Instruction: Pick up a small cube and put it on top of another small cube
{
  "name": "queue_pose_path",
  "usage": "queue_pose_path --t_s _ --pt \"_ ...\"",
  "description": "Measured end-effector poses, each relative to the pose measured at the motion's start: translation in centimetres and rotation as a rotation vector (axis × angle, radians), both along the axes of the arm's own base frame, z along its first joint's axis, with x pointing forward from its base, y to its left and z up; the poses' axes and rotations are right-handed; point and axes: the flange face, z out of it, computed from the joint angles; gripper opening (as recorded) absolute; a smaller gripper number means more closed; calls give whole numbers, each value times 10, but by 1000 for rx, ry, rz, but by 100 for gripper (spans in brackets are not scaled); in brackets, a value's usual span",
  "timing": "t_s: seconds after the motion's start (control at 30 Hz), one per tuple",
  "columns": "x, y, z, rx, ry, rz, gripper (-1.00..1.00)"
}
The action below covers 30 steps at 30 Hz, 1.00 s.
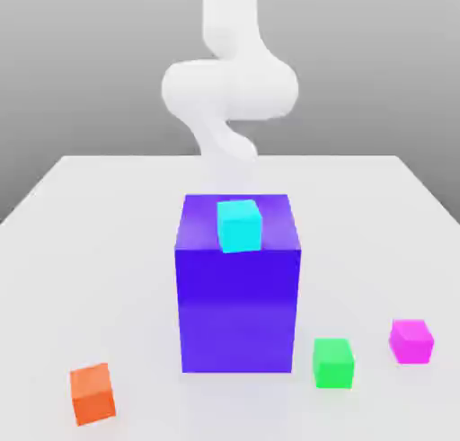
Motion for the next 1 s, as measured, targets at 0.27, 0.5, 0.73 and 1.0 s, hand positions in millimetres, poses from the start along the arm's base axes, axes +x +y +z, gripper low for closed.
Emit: queue_pose_path --t_s 0.27,0.5,0.73,1.0 --pt "62 101 -154 -188 211 437 0" --pt "50 187 -296 -350 367 830 0" --pt "-17 252 -433 -514 506 1249 0" --pt "-43 259 -538 -562 554 1378 -100"
